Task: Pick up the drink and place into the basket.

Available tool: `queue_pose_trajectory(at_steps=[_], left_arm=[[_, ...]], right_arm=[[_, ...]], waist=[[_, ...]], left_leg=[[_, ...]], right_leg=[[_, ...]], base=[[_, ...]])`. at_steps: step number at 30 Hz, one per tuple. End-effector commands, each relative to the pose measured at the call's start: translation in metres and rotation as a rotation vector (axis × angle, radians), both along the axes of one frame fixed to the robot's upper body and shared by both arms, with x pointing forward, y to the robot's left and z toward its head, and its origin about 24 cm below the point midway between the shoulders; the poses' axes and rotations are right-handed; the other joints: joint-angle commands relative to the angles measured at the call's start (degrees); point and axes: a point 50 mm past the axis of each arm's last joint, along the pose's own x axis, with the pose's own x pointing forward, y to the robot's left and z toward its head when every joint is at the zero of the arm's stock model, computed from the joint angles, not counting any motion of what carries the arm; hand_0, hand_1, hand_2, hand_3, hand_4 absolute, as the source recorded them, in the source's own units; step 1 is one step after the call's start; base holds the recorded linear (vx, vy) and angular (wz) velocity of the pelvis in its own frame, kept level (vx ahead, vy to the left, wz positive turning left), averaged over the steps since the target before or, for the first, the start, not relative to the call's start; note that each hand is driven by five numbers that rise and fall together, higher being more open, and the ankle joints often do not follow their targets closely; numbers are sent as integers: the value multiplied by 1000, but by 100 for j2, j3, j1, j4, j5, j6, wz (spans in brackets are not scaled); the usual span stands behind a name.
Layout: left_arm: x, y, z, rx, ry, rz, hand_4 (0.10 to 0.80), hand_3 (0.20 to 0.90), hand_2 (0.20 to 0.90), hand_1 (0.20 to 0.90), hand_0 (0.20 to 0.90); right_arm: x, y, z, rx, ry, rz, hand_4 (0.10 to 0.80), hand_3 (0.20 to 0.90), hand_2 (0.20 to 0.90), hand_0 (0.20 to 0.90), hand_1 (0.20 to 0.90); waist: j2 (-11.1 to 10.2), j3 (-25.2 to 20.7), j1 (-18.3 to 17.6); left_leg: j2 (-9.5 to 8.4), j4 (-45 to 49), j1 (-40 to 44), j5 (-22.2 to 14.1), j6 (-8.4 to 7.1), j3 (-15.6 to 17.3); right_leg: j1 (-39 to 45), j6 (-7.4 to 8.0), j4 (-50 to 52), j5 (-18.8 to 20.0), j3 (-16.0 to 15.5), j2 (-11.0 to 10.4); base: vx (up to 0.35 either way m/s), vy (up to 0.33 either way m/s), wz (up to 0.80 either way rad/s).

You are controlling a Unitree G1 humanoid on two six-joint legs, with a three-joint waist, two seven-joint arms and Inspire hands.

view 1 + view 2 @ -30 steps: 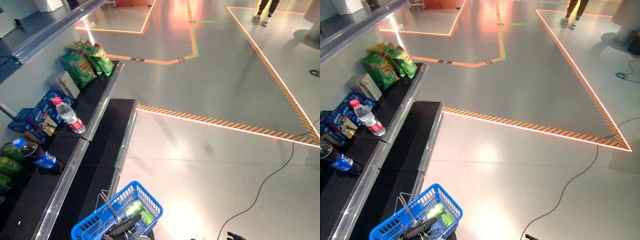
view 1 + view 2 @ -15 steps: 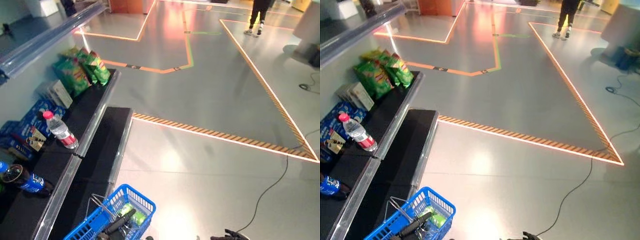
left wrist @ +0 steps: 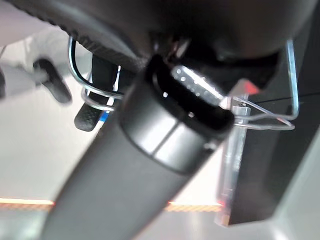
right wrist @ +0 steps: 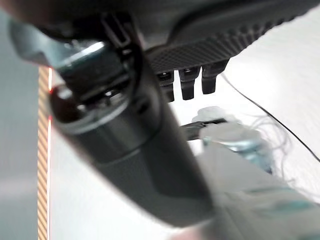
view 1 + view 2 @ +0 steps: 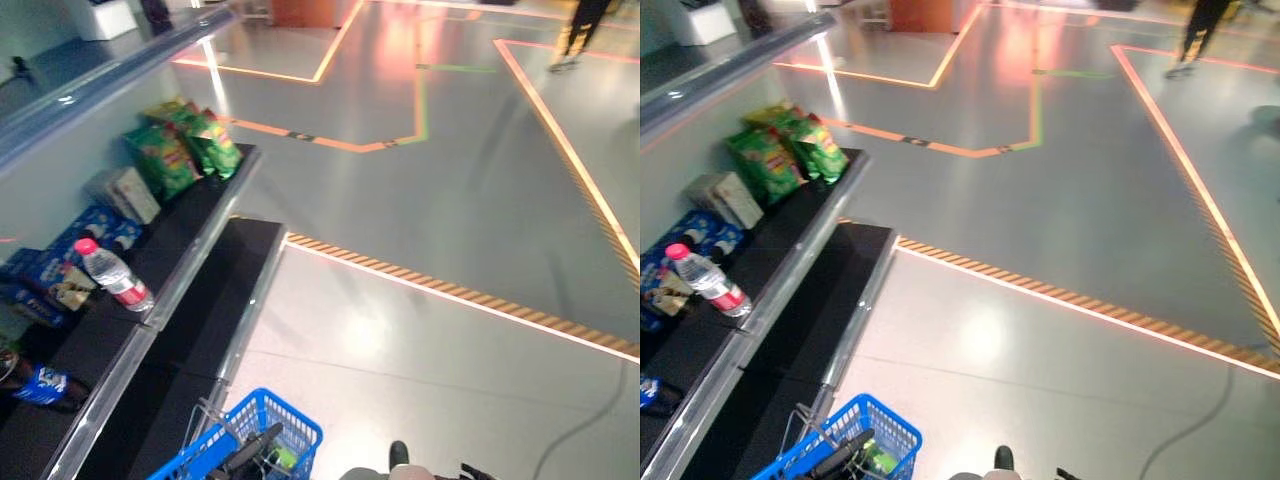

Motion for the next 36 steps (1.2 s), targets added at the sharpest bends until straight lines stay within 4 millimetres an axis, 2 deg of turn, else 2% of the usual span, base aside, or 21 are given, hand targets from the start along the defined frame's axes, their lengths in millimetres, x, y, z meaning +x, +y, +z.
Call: queue_pose_trajectory(at_steps=[1, 3, 4, 5, 6, 8, 10, 13, 15, 18, 19, 20, 21, 22, 24, 26, 29, 31, 33, 35, 36], left_arm=[[53, 20, 26, -17, -308, 51, 100, 200, 300, 300, 300], [49, 18, 25, -49, -327, 81, 100, 200, 300, 300, 300], [49, 15, 25, -75, -343, 83, 100, 200, 300, 300, 300], [49, 14, 25, -80, -347, 82, 100, 200, 300, 300, 300], [50, 7, 26, -120, -365, 47, 100, 200, 300, 300, 300], [54, 2, 27, -138, -376, 4, 100, 200, 300, 300, 300], [58, 0, 29, -143, -382, -15, 100, 200, 300, 300, 300], [60, 1, 30, -142, -381, -11, 100, 200, 300, 300, 300], [61, 1, 29, -138, -371, -11, 100, 200, 300, 300, 300], [60, 0, 28, -127, -360, -15, 100, 200, 300, 300, 300], [60, 0, 27, -121, -357, -20, 100, 200, 300, 300, 300], [59, 0, 27, -122, -357, -23, 100, 200, 300, 300, 300], [59, 0, 27, -122, -359, -22, 100, 200, 300, 300, 300], [59, 0, 27, -120, -360, -13, 100, 200, 300, 300, 300], [58, 1, 26, -108, -349, -7, 100, 200, 300, 300, 300], [56, 3, 26, -108, -348, -12, 100, 200, 300, 300, 300], [54, 7, 27, -105, -341, -22, 100, 200, 300, 300, 300], [56, 10, 28, -90, -342, -32, 100, 200, 300, 300, 300], [61, 12, 31, -82, -351, -43, 100, 200, 300, 300, 300], [66, 12, 34, -86, -366, -38, 100, 200, 300, 300, 300], [70, 8, 35, -91, -376, -50, 100, 200, 300, 300, 300]], right_arm=[[21, 15, 0, 34, -25, 104, 800, 900, 900, 900, 900], [27, 14, 1, 27, -25, 132, 800, 900, 900, 900, 900], [28, 13, 2, 14, -23, 140, 800, 900, 900, 900, 900], [29, 13, 2, 11, -21, 142, 800, 900, 900, 900, 900], [26, 6, 3, -13, -13, 112, 800, 900, 900, 900, 900], [23, 0, 4, -31, -9, 88, 800, 900, 900, 900, 900], [24, -3, 5, -38, -16, 74, 800, 900, 900, 900, 900], [24, -6, 6, -57, -6, 73, 800, 900, 900, 900, 900], [20, -7, 6, -60, 0, 77, 800, 900, 900, 900, 900], [17, -6, 5, -58, 1, 79, 800, 900, 900, 900, 900], [16, -5, 4, -58, 1, 85, 800, 900, 900, 900, 900], [15, -5, 4, -59, 1, 86, 800, 900, 900, 900, 900], [17, -4, 4, -60, 0, 91, 800, 900, 900, 900, 900], [18, -3, 4, -61, 0, 96, 800, 900, 900, 900, 900], [21, -2, 4, -61, 2, 102, 800, 900, 900, 900, 900], [24, -1, 5, -47, -2, 132, 800, 900, 900, 900, 900], [28, 2, 5, -41, -15, 123, 800, 900, 900, 900, 900], [26, 4, 4, -32, -14, 122, 800, 900, 900, 900, 900], [25, 7, 3, -16, -18, 125, 800, 900, 900, 900, 900], [27, 10, 2, -8, -26, 121, 800, 900, 900, 900, 900], [27, 13, 1, -3, -28, 114, 800, 900, 900, 900, 900]], waist=[[-413, -236, 104], [-495, -207, 206], [-520, -180, 242], [-514, -181, 244], [-515, -133, 300], [-470, -104, 340], [-408, -97, 401], [-219, -134, 430], [-74, -209, 430], [-35, -244, 423], [-34, -267, 427], [-40, -276, 421], [-52, -295, 393], [-72, -319, 395], [-139, -352, 455], [-264, -405, 531], [-384, -493, 585], [-428, -505, 586], [-474, -504, 611], [-479, -505, 675], [-483, -517, 776]], left_leg=[[-636, 1250, -779, 256, 224, 6], [-506, 2289, -1271, 819, 106, 16], [-475, 2804, -1571, 949, 93, 92], [-460, 2906, -1646, 958, 89, 97], [-177, 3237, -1973, 1043, 71, 405], [44, 2760, -1972, 929, 69, 765], [-14, 1949, -1856, 859, 49, 1053], [-107, 478, -1712, 1150, -83, 1376], [-64, -378, -1767, 1538, -265, 1823], [63, -616, -1832, 1856, -341, 2309], [154, -528, -1883, 1933, -337, 2597], [202, -455, -1895, 1937, -329, 2724], [241, -468, -1861, 1818, -259, 2946], [172, -450, -1849, 1724, -192, 3031], [27, -332, -1851, 1503, -20, 3009], [-299, -429, -1713, 1211, 251, 2924], [-759, -722, -1375, 958, 571, 2746], [-887, -756, -1284, 826, 716, 2570], [-947, -774, -1272, 741, 821, 2392], [-950, -778, -1270, 685, 890, 2180], [-950, -766, -1279, 692, 903, 1954]], right_leg=[[-323, -77, 679, -178, -14, -14], [-130, -266, 612, -292, -185, 37], [-59, -358, 613, -354, -262, 53], [-57, -376, 618, -366, -280, 66], [131, -488, 575, -466, -485, 106], [278, -474, 478, -522, -729, 142], [402, -394, 306, -540, -896, 195], [581, -310, 113, -600, -974, 369], [789, -275, 34, -783, -1021, 529], [902, -336, 64, -932, -1235, 601], [943, -406, 120, -1024, -1409, 639], [957, -439, 152, -1068, -1486, 644], [937, -481, 239, -1124, -1593, 650], [940, -472, 341, -1164, -1618, 644], [1004, -457, 549, -1272, -1624, 614], [1019, -250, 868, -1100, -1598, 486], [816, 201, 1857, -482, -1514, 165], [528, 462, 2804, -68, -1314, 43], [254, 670, 3499, 295, -1097, 61], [-60, 710, 3862, 432, -955, -93], [-151, 697, 3728, 413, -970, -356]], base=[[270, -364, -14], [191, -337, 4], [108, -227, 4], [137, -275, 1], [116, -204, 7], [153, -175, 47], [180, -58, 54], [235, 54, 45], [401, 105, 39], [277, 49, 44], [288, 52, 47], [248, 78, 26], [197, 105, 16], [259, 152, 27], [297, 175, 30], [315, 236, 25], [308, 270, 45], [244, 186, 64], [150, 82, 64], [111, -26, 82], [69, -160, 80]])
